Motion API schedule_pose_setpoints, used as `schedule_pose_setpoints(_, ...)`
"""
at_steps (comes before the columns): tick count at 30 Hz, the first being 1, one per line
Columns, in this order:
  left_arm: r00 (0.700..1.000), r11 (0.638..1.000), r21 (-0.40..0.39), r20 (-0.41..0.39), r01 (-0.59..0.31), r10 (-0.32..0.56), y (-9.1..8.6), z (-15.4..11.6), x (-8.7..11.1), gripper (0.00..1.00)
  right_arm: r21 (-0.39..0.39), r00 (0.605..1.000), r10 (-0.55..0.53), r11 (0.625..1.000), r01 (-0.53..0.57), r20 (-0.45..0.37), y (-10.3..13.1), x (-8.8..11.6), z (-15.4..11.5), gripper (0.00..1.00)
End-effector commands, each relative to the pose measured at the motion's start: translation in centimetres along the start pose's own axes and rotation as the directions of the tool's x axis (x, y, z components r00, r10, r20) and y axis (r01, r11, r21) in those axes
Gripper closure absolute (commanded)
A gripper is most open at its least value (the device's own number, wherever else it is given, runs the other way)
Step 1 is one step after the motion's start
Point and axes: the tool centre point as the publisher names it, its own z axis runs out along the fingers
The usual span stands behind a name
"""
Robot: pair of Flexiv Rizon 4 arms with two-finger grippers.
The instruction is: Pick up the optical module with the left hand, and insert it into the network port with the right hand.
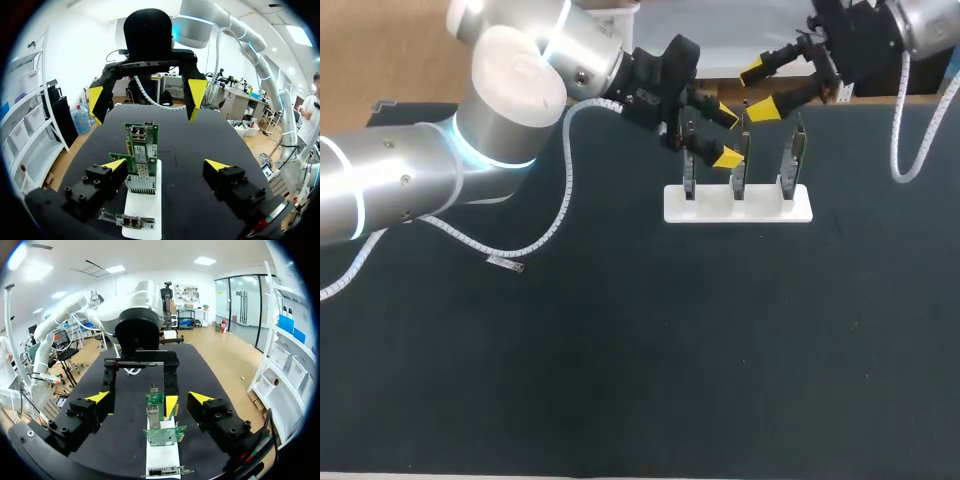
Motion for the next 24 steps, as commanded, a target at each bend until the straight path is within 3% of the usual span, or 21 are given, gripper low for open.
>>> schedule_pose_setpoints(1, 1.0, 1.0, 0.003, -0.005, 0.002, -0.002, 0.12, -0.02, -0.09, 0.0, -0.016, 1.0, -0.003, 1.0, 0.003, 0.022, -0.24, -0.06, -0.55, 0.0)
schedule_pose_setpoints(2, 1.0, 1.0, 0.003, -0.005, 0.002, -0.002, 0.12, -0.02, -0.09, 0.0, -0.016, 1.0, -0.005, 1.0, 0.005, 0.023, -0.2, -0.11, -0.6, 0.0)
schedule_pose_setpoints(3, 1.0, 1.0, 0.003, -0.005, 0.002, -0.002, 0.12, -0.02, -0.09, 0.0, -0.015, 1.0, -0.007, 1.0, 0.007, 0.022, -0.14, -0.14, -0.63, 0.18)
schedule_pose_setpoints(4, 1.0, 1.0, 0.003, -0.005, 0.002, -0.002, 0.12, -0.02, -0.09, 0.0, -0.014, 1.0, -0.007, 1.0, 0.008, 0.022, -0.11, -0.18, -0.65, 0.6)
schedule_pose_setpoints(5, 1.0, 1.0, 0.003, -0.005, 0.002, -0.002, 0.12, -0.02, -0.09, 0.0, -0.011, 1.0, -0.01, 1.0, 0.01, 0.022, -0.07, -0.21, -0.67, 0.87)
schedule_pose_setpoints(6, 1.0, 1.0, 0.003, -0.005, 0.002, -0.002, 0.12, -0.02, -0.09, 0.0, -0.01, 1.0, -0.011, 1.0, 0.011, 0.021, -0.03, -0.24, -0.68, 1.0)
schedule_pose_setpoints(24, 1.0, 1.0, 0.003, -0.005, 0.002, -0.002, 0.12, -0.02, -0.09, 0.0, -0.005, 0.999, -0.033, 0.999, 0.033, 0.009, -0.14, -0.79, -0.07, 1.0)
